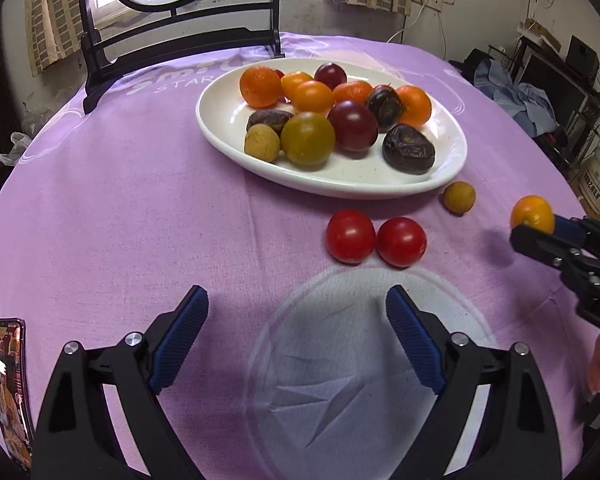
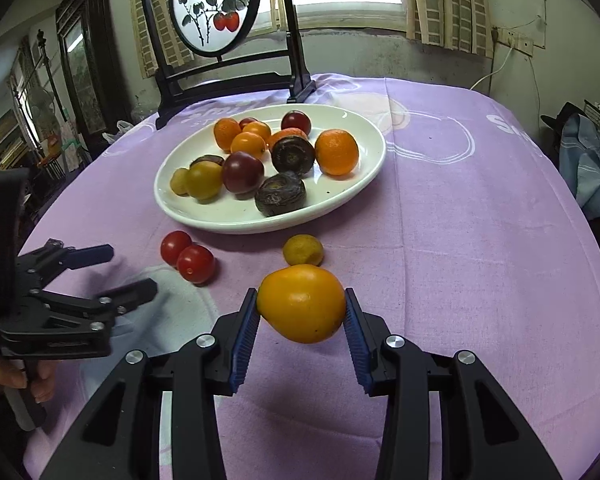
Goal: Organize fruits
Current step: 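Grasp a large yellow-orange tomato with the right tool while the left tool grasps a red cherry tomato, then carry both tomatoes onto the white plate and open both tools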
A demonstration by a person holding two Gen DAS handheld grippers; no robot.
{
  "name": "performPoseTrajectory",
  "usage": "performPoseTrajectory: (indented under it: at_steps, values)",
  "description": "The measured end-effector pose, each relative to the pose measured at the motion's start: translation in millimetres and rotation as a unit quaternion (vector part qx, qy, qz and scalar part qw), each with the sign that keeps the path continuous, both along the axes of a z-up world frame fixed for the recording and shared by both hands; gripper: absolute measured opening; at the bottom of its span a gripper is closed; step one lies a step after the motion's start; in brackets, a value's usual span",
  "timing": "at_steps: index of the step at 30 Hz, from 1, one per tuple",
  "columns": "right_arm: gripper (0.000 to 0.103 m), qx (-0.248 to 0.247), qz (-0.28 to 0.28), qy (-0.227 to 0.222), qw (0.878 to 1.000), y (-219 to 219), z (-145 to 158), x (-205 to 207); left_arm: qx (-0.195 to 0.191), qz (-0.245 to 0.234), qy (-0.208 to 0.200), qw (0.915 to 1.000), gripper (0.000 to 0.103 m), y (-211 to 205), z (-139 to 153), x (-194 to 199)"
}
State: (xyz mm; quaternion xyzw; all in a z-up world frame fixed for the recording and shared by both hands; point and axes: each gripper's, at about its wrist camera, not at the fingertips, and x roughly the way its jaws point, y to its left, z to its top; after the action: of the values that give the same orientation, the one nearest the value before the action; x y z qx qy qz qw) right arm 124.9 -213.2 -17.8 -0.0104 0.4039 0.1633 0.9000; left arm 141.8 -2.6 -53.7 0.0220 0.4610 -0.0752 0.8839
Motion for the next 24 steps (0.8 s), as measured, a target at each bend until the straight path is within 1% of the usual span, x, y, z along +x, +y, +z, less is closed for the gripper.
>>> performPoseTrajectory:
  at_steps: [1, 3, 4, 5, 7, 10, 11, 12, 13, 14, 15, 19, 21, 24]
  values:
    - [0.042, 0.001, 0.002, -0.002, 1.0, 0.3, 1.0, -1.0, 0.004, -0.001, 0.003, 1.0, 0.087, -2.0, -2.6, 2.1]
    - [0.042, 0.002, 0.004, -0.004, 1.0, 1.0, 2.3, -1.9, 0.01, -0.004, 0.011, 0.9999, 0.08, -6.2, -7.7, 7.6]
    - [0.042, 0.003, 0.005, -0.005, 1.0, 0.9, 2.5, -2.2, 0.022, -0.004, 0.003, 0.9998, 0.08, -9.4, -8.1, 9.3]
    - [0.042, 0.005, 0.006, -0.004, 1.0, 0.6, 3.0, -2.3, 0.024, -0.008, -0.002, 0.9997, 0.077, -11.8, -8.4, 10.7]
    - [0.042, 0.007, 0.008, -0.004, 1.0, 0.1, 3.4, -2.7, 0.023, -0.013, -0.007, 0.9996, 0.072, -16.0, -8.0, 15.2]
    - [0.042, 0.009, 0.009, -0.003, 1.0, -0.5, 3.5, -2.4, 0.018, -0.02, -0.019, 0.9995, 0.063, -20.1, -7.3, 21.5]
    - [0.042, 0.009, 0.008, -0.004, 1.0, -0.6, 3.5, -2.4, 0.018, -0.025, -0.023, 0.9993, 0.053, -23.0, -6.6, 22.0]
    - [0.042, 0.008, 0.008, -0.004, 1.0, -0.5, 3.5, -2.1, 0.017, -0.035, -0.027, 0.9989, 0.037, -26.3, -5.7, 22.1]
    - [0.042, 0.009, 0.01, -0.004, 1.0, -0.5, 3.8, -2.2, 0.009, -0.052, -0.029, 0.9982, 0.029, -30.2, -4.8, 21.4]
    - [0.042, 0.01, 0.009, -0.006, 1.0, -0.9, 4.2, -2.6, 0.013, -0.057, -0.033, 0.9978, 0.026, -33.1, -4.3, 20.2]
    - [0.042, 0.01, 0.008, -0.008, 1.0, -0.9, 5.0, -3.4, 0.016, -0.06, -0.034, 0.9975, 0.026, -34.7, -4.1, 18.2]
    - [0.042, 0.013, 0.007, -0.016, 1.0, -0.7, 7.7, -6.1, 0.001, -0.054, -0.019, 0.9984, 0.026, -29.0, 0.3, 11.9]
    - [0.042, 0.011, 0.005, -0.018, 1.0, 0.2, 8.8, -7.7, -0.004, -0.047, -0.016, 0.9988, 0.026, -24.5, 6.2, 8.0]
    - [0.042, 0.016, 0.01, -0.028, 0.999, 3.3, 17.5, -9.3, -0.017, -0.041, -0.025, 0.9987, 0.026, -18.6, 21.5, 3.0]
